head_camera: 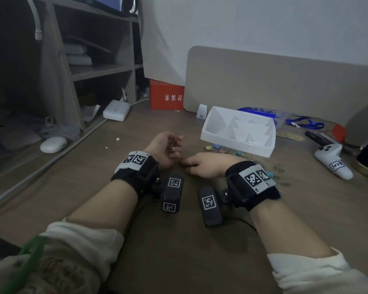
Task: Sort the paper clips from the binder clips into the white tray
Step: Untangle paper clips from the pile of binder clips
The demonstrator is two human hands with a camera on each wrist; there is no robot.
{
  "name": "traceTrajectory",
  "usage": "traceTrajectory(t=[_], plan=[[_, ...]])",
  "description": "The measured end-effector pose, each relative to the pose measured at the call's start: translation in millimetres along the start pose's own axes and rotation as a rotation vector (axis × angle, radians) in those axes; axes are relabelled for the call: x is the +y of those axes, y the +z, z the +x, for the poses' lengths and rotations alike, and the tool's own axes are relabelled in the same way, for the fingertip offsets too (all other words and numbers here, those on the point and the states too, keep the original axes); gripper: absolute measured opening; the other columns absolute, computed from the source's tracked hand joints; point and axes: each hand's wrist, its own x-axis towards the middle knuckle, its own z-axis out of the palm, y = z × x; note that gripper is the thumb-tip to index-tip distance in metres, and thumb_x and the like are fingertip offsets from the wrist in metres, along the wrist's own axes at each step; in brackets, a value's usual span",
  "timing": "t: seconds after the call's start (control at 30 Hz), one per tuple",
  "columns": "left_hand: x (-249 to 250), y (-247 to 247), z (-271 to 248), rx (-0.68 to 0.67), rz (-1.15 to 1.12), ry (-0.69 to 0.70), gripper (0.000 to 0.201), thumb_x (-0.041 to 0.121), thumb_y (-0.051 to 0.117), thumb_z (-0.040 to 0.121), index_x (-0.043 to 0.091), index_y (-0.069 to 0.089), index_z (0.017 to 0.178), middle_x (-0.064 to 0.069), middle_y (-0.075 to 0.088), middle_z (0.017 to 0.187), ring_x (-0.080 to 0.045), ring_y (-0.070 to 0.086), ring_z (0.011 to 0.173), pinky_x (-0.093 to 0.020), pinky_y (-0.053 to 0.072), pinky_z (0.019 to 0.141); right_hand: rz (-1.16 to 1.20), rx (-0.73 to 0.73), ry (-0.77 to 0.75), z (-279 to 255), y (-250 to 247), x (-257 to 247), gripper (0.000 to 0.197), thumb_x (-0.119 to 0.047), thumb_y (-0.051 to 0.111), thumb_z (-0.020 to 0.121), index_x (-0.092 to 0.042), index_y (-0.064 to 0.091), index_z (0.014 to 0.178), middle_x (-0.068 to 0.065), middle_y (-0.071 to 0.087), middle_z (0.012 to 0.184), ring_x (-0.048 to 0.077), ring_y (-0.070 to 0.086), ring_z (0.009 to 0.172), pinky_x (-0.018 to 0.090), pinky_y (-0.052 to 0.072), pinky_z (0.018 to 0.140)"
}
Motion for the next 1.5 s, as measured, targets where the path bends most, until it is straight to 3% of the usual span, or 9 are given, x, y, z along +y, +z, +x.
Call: traceTrajectory(t=[0.13, 0.3, 0.5, 0.73, 0.87, 1.07, 1.17, 1.3, 1.5], plan=[[-4, 4, -2, -0.012, 0.04, 0.005, 0.024, 0.013, 0.033, 0.093, 0.009, 0.05, 0.077, 0.003, 0.035, 0.066, -0.006, 0.029, 0.029, -0.015, 0.018, 0.028, 0.022, 0.002, 0.024, -19, 2, 10, 0.039, -0.026, 0.041, 0.1, -0.02, 0.051, 0.137, 0.0, 0.05, 0.142, 0.02, 0.045, 0.13, 0.038, 0.033, 0.111], [-12, 13, -3, -0.05, 0.104, -0.025, 0.022, 0.014, 0.035, 0.093, 0.009, 0.05, 0.078, 0.003, 0.037, 0.067, -0.005, 0.029, 0.031, -0.015, 0.019, 0.028, 0.101, 0.057, 0.063, -48, -1, 21, 0.036, -0.025, 0.044, 0.1, -0.024, 0.055, 0.135, -0.011, 0.051, 0.141, 0.009, 0.046, 0.128, 0.021, 0.03, 0.105], [-16, 17, -3, -0.025, 0.09, 0.011, 0.022, 0.013, 0.036, 0.093, 0.01, 0.05, 0.075, 0.004, 0.037, 0.065, -0.005, 0.029, 0.03, -0.014, 0.017, 0.028, 0.254, 0.384, 0.081, -50, -2, 31, 0.037, -0.022, 0.045, 0.099, -0.024, 0.055, 0.134, -0.004, 0.053, 0.14, 0.014, 0.05, 0.126, 0.03, 0.039, 0.106], [-12, 13, 2, 0.048, -0.079, 0.124, 0.024, 0.015, 0.036, 0.092, 0.011, 0.049, 0.071, 0.004, 0.035, 0.061, -0.006, 0.026, 0.029, -0.014, 0.017, 0.029, 0.083, 0.155, 0.01, -31, 6, 16, 0.044, -0.028, 0.044, 0.1, -0.023, 0.043, 0.143, -0.003, 0.043, 0.148, 0.017, 0.04, 0.135, 0.031, 0.03, 0.112], [-12, 12, 2, 0.032, -0.132, 0.117, 0.022, 0.015, 0.039, 0.09, 0.012, 0.049, 0.071, 0.005, 0.037, 0.056, -0.006, 0.026, 0.031, -0.014, 0.017, 0.029, 0.119, 0.138, -0.092, -19, 16, 5, 0.043, -0.027, 0.047, 0.099, -0.021, 0.045, 0.142, 0.0, 0.044, 0.146, 0.02, 0.041, 0.132, 0.034, 0.031, 0.11], [-12, 13, 1, 0.012, -0.101, 0.093, 0.023, 0.016, 0.038, 0.09, 0.012, 0.048, 0.069, 0.005, 0.036, 0.057, -0.006, 0.026, 0.031, -0.014, 0.017, 0.029, 0.101, 0.062, -0.07, -21, 15, 8, 0.042, -0.025, 0.048, 0.098, -0.029, 0.048, 0.141, -0.004, 0.05, 0.143, 0.018, 0.046, 0.128, 0.034, 0.036, 0.108], [-16, 17, 0, -0.011, -0.025, 0.069, 0.024, 0.015, 0.036, 0.09, 0.011, 0.047, 0.069, 0.004, 0.036, 0.055, -0.006, 0.025, 0.03, -0.014, 0.016, 0.029, 0.151, 0.129, -0.035, -27, 11, 15, 0.029, -0.026, 0.051, 0.096, -0.023, 0.067, 0.12, -0.003, 0.066, 0.121, 0.016, 0.059, 0.11, 0.032, 0.045, 0.099], [-24, 25, -2, -0.023, 0.072, 0.039, 0.026, 0.015, 0.036, 0.092, 0.01, 0.047, 0.069, 0.004, 0.037, 0.054, -0.005, 0.026, 0.029, -0.015, 0.015, 0.028, 0.18, 0.165, -0.001, -38, 9, 22, 0.024, -0.024, 0.053, 0.094, -0.017, 0.074, 0.103, -0.001, 0.072, 0.098, 0.018, 0.063, 0.093, 0.03, 0.049, 0.085], [-24, 25, -4, -0.048, 0.102, 0.017, 0.027, 0.016, 0.034, 0.093, 0.011, 0.046, 0.069, 0.004, 0.038, 0.051, -0.005, 0.025, 0.029, -0.015, 0.013, 0.029, 0.281, 0.44, 0.074, -41, 4, 30, 0.025, -0.021, 0.056, 0.092, -0.024, 0.071, 0.112, -0.007, 0.068, 0.114, 0.011, 0.061, 0.104, 0.027, 0.047, 0.093]])
